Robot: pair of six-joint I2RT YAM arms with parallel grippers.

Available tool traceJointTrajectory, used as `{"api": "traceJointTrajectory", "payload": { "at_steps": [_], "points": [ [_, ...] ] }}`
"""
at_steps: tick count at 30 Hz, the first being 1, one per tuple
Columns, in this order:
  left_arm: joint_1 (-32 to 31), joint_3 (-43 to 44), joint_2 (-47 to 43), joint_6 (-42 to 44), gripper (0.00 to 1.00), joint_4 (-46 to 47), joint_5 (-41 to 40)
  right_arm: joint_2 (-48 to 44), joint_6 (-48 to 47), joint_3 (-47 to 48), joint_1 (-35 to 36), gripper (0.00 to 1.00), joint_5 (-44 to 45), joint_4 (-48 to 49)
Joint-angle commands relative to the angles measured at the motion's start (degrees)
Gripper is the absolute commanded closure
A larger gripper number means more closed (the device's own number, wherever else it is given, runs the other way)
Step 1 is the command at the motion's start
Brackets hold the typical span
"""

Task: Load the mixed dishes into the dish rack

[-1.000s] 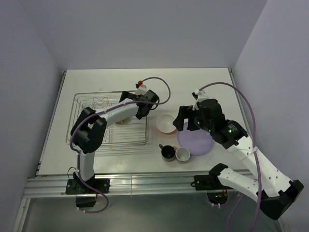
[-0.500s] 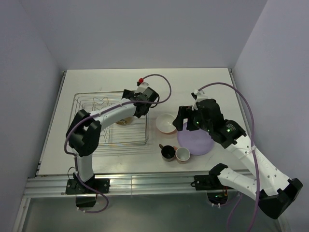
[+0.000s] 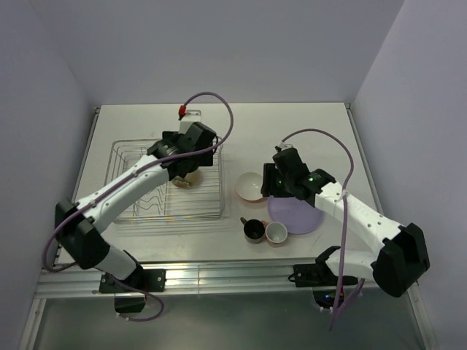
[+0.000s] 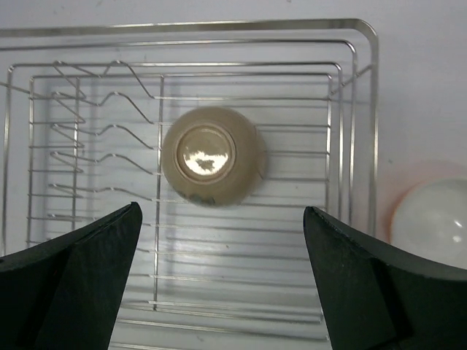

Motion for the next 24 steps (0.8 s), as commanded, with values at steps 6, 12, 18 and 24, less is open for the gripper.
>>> {"api": "traceJointTrajectory", "payload": {
  "at_steps": [6, 12, 18, 24],
  "points": [
    [-0.1, -7.4, -15.5, -4.3, 0.01, 3.6, 12.7, 8.1, 1.9, 1.0, -0.6, 0.46, 1.0, 8.7],
    [-0.4, -9.8, -21.1, -4.9, 0.01, 2.9, 14.0, 14.5, 1.8, 3.8, -0.8, 0.48, 3.7, 9.3],
    [-0.5, -12.4, -25.0, -5.4, 0.01, 2.9, 15.2, 21.8, 1.3, 6.5, -0.8, 0.53, 4.8, 10.0],
    [-0.6, -13.9, -25.2, -5.1, 0.01, 2.7, 16.4, 26.5, 1.8, 8.0, -0.9, 0.62, 2.8, 12.8]
  ]
}}
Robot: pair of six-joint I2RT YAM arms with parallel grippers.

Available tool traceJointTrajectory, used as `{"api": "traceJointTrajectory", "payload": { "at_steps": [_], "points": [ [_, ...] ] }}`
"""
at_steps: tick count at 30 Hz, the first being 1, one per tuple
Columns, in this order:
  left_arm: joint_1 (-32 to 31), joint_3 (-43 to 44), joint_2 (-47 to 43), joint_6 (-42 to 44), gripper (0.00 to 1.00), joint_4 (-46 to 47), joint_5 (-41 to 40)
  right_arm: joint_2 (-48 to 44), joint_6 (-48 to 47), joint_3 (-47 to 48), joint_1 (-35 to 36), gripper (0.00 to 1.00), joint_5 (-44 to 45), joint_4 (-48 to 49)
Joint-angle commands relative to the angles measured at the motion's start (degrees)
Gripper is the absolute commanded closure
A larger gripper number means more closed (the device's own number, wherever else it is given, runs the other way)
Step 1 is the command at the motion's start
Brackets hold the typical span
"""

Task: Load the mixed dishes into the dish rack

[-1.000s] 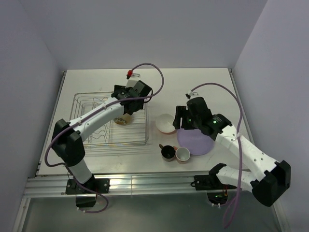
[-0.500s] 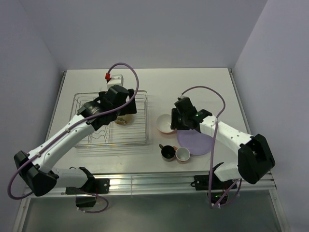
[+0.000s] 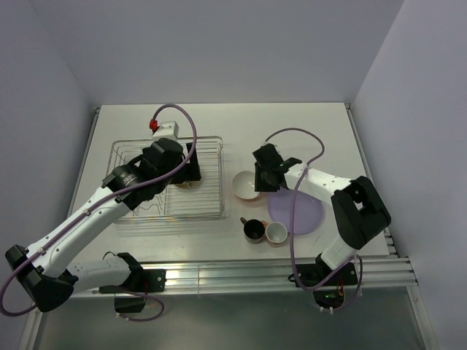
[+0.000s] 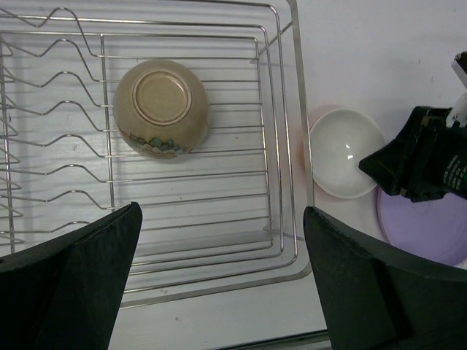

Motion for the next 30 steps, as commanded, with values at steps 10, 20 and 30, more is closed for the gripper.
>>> {"api": "traceJointTrajectory", "payload": {
  "at_steps": [10, 20, 30],
  "points": [
    [-0.3, -0.8, -0.3, 0.1, 0.01, 2.0, 5.7, 2.1, 0.1, 5.5, -1.0, 1.00, 1.3, 2.6],
    [-0.3, 1.1, 4.2, 1.1, 0.01, 11.3, 23.3, -16.6, -1.8, 7.7, -1.7, 1.00, 0.0, -5.3],
    [-0.3, -1.9, 3.6, -2.0, 0.01, 22.3, 37.3, -27.7, -2.4, 4.6, -1.7, 1.00, -13.8, -5.0]
  ]
}}
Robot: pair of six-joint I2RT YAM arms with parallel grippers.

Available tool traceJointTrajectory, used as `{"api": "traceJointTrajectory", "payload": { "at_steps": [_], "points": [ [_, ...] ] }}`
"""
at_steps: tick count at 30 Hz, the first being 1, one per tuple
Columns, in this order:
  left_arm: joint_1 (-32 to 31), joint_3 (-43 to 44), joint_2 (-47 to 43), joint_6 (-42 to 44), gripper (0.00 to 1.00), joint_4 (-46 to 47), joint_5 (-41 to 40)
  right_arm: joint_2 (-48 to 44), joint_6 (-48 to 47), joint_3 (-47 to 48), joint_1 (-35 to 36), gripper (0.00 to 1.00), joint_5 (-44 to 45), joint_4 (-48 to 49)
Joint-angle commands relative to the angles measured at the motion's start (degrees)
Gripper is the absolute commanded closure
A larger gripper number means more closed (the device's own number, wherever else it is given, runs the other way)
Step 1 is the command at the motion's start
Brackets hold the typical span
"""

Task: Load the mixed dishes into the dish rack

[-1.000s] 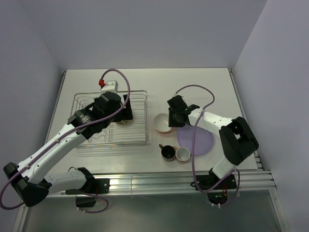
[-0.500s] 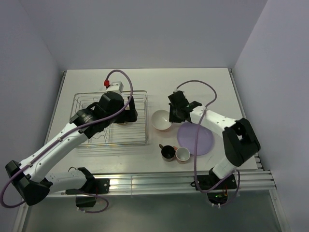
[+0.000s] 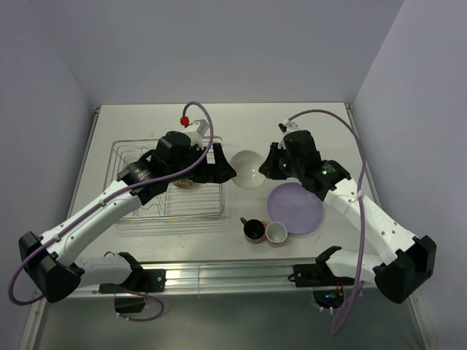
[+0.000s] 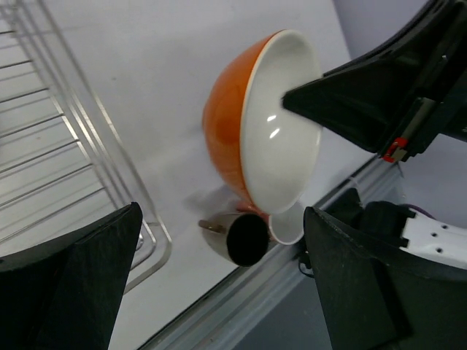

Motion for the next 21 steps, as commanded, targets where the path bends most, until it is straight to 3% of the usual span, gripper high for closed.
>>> {"api": "traceJointTrajectory", "payload": {
  "at_steps": [1, 21],
  "points": [
    [-0.2, -0.7, -1.2, -2.0, 0.01, 7.4, 7.7, -3.0, -0.3, -0.7, -0.3, 1.00, -7.3, 1.6],
    [-0.2, -4.2, -1.6, -6.1, 0.01, 11.5, 14.0, -7.9, 3.1, -2.5, -0.4, 1.00, -18.0, 6.8]
  ]
}}
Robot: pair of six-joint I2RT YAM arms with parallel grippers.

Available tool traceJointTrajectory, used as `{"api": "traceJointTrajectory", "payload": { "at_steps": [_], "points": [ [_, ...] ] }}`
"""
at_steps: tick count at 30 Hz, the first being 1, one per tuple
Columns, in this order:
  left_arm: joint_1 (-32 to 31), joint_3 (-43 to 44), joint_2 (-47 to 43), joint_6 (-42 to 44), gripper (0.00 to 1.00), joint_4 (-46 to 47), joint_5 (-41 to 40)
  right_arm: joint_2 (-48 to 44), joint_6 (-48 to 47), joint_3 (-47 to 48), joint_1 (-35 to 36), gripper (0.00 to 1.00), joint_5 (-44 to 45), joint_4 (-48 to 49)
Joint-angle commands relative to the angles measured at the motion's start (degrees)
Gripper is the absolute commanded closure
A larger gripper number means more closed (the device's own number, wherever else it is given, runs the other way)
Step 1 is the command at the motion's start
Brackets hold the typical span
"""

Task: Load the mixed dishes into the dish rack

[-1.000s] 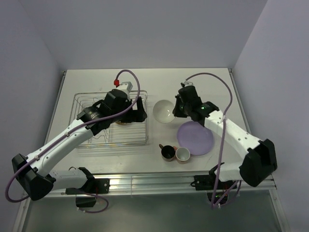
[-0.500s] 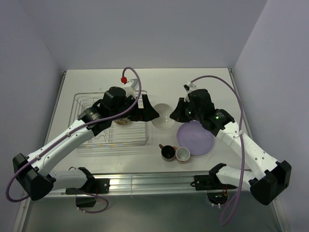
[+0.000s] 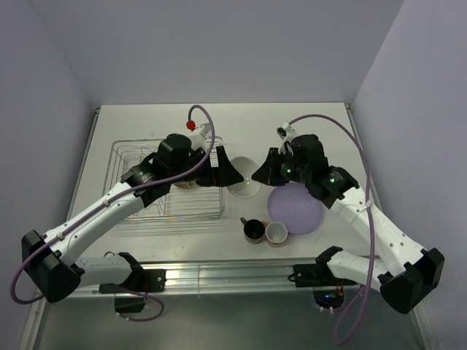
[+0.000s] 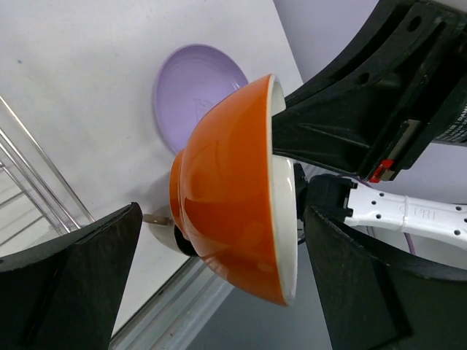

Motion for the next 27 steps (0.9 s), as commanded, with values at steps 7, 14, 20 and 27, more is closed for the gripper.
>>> {"api": "traceJointTrajectory", "payload": {
  "at_steps": [7, 14, 20, 27],
  "points": [
    [0.0, -2.5, -1.8, -3.9, 0.01, 7.5, 6.5, -2.1, 1.4, 0.2, -0.5, 1.00, -4.7, 6.5],
    [0.2, -3.6, -2.8, -6.2, 0.02, 10.0, 8.2, -2.2, 1.0, -0.5, -0.6, 1.00, -4.4, 7.3],
    [0.9, -4.5, -4.3, -7.3, 0.12, 11.3, 9.5, -2.1, 0.7, -1.4, -0.8, 1.00, -4.4, 7.9],
    [1.3, -5.4, -4.5, -8.4, 0.24, 13.2, 10.8, -2.2, 1.1, -2.3, -1.1, 1.00, -5.5, 9.3]
  ]
}}
